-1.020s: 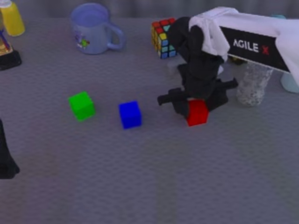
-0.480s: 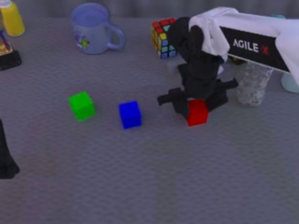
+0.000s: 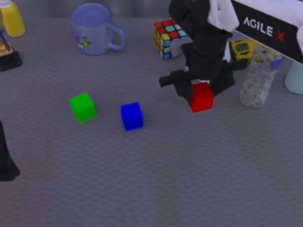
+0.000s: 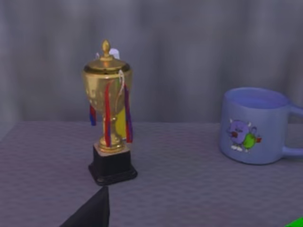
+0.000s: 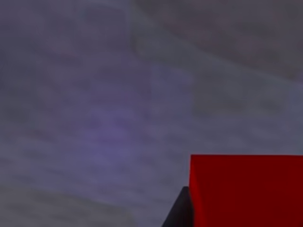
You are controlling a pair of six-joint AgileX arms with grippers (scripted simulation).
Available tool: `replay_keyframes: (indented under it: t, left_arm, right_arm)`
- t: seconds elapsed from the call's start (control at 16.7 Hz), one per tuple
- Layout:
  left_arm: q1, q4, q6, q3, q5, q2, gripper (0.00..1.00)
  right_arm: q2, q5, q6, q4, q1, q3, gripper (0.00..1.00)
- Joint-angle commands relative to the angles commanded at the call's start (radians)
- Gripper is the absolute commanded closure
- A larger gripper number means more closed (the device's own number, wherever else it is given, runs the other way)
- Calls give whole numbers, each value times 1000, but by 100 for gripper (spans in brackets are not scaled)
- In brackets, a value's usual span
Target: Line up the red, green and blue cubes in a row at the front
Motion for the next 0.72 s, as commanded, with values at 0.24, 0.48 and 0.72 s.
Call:
replay_keyframes:
  t: [0.24,0.48,0.72]
  left_arm:
    - [0,0,0,0,0,0,0]
    - [0,0,0,0,0,0,0]
    - [0,0,0,0,0,0,0]
  right_arm:
    - [-7,0,-1,-19,1,18,100]
    - [-7,1,37,-18,28,15,100]
    - [-29,5,233,-25,160,-10,100]
